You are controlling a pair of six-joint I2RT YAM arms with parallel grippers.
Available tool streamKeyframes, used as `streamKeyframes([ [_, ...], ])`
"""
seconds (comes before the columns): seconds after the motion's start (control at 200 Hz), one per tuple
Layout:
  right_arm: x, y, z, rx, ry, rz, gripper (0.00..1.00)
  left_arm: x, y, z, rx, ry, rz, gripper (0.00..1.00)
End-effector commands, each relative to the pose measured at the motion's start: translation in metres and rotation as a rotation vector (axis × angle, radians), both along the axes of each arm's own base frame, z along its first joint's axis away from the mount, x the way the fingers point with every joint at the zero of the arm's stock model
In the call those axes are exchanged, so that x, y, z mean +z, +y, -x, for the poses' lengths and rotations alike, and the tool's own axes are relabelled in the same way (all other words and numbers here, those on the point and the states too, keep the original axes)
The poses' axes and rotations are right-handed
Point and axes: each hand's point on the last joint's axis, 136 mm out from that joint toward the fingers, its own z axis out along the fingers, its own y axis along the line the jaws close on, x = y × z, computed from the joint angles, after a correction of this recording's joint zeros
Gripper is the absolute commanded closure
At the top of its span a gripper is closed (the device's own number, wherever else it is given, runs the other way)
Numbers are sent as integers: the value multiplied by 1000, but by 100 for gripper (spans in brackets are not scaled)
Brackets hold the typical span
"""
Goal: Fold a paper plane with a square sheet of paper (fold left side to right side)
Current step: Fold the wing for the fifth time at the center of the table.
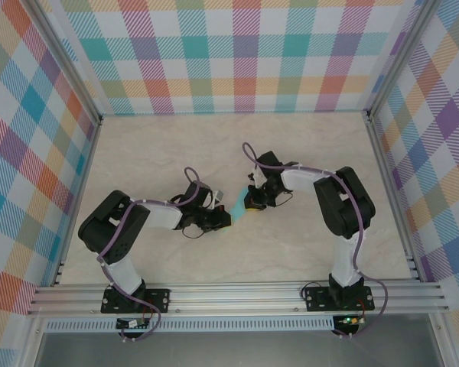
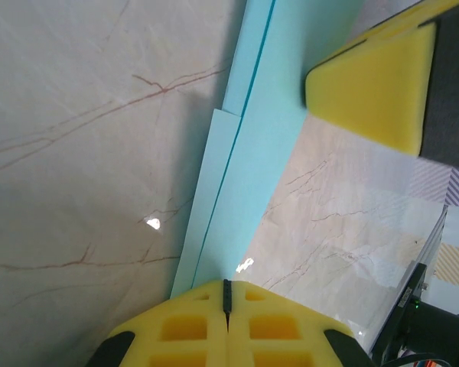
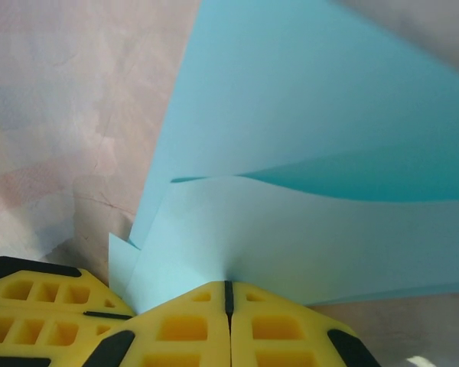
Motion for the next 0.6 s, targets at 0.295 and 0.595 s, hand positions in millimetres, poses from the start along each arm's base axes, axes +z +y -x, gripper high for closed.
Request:
streamKeyframes([
  [0.295,-37,-77,-48,-139,-8,177,94,-46,40,30,44,130,-187,100],
  [0.595,-33,-97,-66,-183,-13,169,94,-43,42,31,49,123,-189,100],
])
